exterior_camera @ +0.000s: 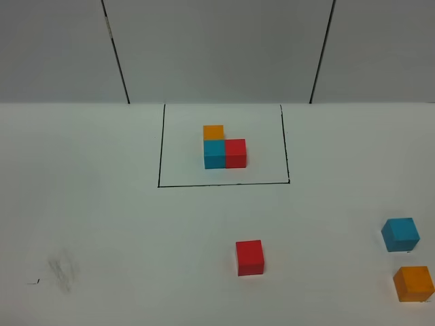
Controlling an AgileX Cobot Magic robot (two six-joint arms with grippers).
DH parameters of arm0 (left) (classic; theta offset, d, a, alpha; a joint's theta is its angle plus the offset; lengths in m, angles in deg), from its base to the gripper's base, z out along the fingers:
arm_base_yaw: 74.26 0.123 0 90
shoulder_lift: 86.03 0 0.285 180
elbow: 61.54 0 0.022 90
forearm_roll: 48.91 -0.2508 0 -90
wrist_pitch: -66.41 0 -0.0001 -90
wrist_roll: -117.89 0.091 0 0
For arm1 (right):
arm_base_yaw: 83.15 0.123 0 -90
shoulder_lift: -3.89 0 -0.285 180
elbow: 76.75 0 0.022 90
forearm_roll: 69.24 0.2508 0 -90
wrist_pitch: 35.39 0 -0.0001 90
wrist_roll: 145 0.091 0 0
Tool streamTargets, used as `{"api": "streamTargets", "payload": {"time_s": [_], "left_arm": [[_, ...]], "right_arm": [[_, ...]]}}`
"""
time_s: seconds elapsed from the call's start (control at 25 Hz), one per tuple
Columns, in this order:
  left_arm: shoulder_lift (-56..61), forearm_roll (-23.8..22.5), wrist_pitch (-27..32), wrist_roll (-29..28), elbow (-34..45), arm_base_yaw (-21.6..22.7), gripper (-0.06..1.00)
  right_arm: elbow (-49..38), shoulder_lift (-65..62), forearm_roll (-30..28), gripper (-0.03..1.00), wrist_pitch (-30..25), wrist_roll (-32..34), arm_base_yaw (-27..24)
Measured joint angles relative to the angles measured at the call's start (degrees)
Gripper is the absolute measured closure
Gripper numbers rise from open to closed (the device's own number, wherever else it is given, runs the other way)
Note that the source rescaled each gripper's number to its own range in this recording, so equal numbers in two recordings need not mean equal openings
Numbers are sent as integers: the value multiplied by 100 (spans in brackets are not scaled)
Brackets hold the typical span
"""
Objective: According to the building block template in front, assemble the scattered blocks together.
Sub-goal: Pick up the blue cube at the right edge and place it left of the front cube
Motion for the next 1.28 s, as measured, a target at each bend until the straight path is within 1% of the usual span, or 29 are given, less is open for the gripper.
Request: {"api": "streamTargets", "payload": {"time_s": [0.04, 0.12, 0.2, 0.32, 0.56, 0.84, 1.08, 1.28], "left_arm": [[245, 184, -141, 100, 212, 0, 12], [615, 420, -221, 183, 504, 5, 12], [896, 514, -192, 183, 728, 15, 12], [962, 537, -35, 203, 868, 207, 12], [962, 537, 22, 333, 946, 930, 12], [967, 537, 265, 374, 1003, 1813, 13], [981, 542, 246, 378, 1672, 2513, 13], [981, 542, 178, 378, 1708, 2946, 13]], "right_arm": [[0, 0, 0, 17, 0, 0, 0], [0, 0, 0, 17, 0, 0, 0], [0, 0, 0, 17, 0, 0, 0], [0, 0, 0, 17, 0, 0, 0], [0, 0, 0, 17, 0, 0, 0], [0, 0, 0, 17, 0, 0, 0], [0, 0, 0, 17, 0, 0, 0], [0, 0, 0, 17, 0, 0, 0]]}}
